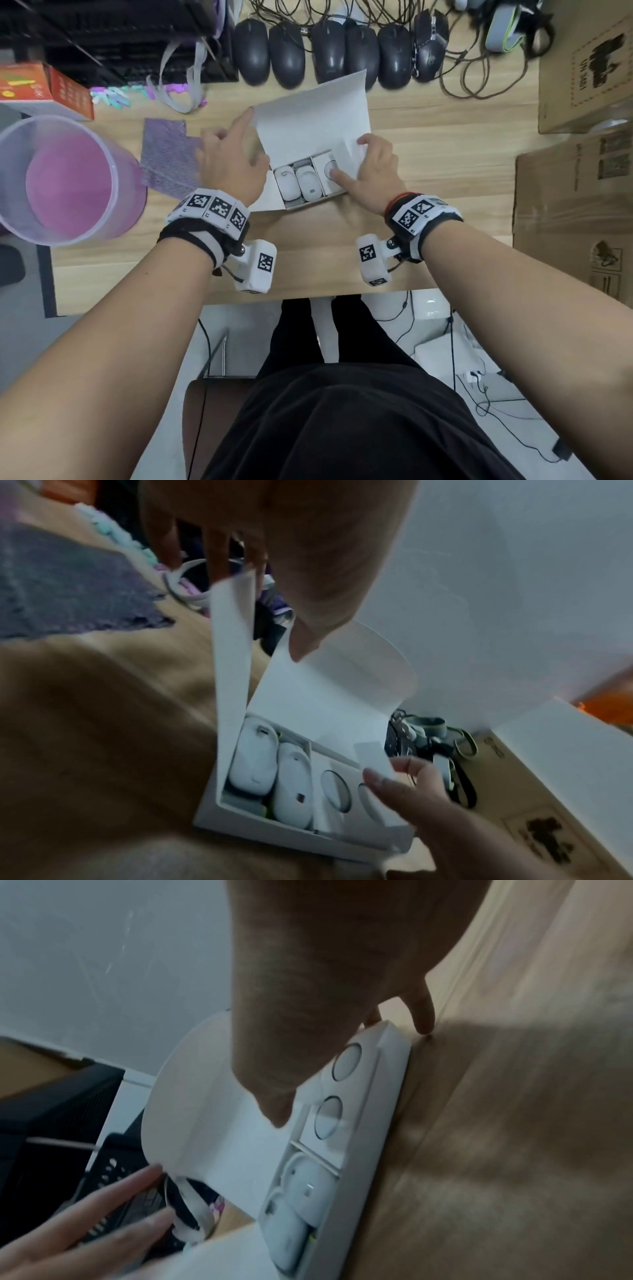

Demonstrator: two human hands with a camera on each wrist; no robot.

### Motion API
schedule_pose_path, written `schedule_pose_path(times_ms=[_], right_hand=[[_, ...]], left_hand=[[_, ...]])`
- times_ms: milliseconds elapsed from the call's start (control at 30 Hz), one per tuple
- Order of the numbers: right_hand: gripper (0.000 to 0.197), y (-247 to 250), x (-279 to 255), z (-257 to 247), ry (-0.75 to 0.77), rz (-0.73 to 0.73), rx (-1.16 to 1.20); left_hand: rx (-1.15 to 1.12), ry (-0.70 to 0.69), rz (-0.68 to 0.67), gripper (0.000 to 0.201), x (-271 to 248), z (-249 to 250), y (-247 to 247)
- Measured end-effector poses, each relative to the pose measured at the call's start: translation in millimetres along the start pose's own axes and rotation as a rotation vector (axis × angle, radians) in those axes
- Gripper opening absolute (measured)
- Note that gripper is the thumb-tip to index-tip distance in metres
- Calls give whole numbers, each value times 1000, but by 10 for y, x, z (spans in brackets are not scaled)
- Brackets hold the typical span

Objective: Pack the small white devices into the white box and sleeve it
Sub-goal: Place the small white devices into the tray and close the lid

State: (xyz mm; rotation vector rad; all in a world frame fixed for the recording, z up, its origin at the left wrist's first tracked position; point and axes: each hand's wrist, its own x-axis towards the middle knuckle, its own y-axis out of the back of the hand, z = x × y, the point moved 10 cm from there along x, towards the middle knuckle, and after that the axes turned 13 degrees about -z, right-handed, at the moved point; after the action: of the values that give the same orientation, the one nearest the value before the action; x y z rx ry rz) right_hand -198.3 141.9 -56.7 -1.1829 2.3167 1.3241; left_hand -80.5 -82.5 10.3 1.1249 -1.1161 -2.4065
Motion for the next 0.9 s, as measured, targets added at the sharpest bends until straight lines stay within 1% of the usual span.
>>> schedule_pose_path(times_ms=[67,100,233,300,367,433,533,600,700,767,900], right_hand=[[63,-83,-7,-35,-22,30,-53],[60,-113,-15,-48,-37,45,-71],[49,-191,-24,-67,-74,54,-87],[43,-240,-22,-91,-48,32,-88],[41,-281,-34,-100,-19,18,-113],[45,-285,-54,-82,-12,26,-129],[60,-262,-73,-54,-18,39,-93],[71,-235,-74,-42,-37,50,-54],[80,-188,-80,-57,-83,82,-31],[83,-182,-78,-87,-111,94,-42],[76,-197,-75,-126,-169,101,-77]], left_hand=[[-111,-2,-120,74,31,-70,-127],[-142,-10,-146,76,36,-63,-149],[-155,-47,-148,77,35,68,-111],[-145,-49,-162,81,37,104,-131],[-104,-53,-173,83,32,134,-170],[-88,-69,-172,83,32,146,-190],[-115,-82,-172,81,45,115,-181],[-152,-82,-170,80,76,50,-168],[-240,-82,-166,76,110,-79,-137],[-291,-84,-164,76,112,-145,-119],[-286,-104,-166,73,106,-118,-141]])
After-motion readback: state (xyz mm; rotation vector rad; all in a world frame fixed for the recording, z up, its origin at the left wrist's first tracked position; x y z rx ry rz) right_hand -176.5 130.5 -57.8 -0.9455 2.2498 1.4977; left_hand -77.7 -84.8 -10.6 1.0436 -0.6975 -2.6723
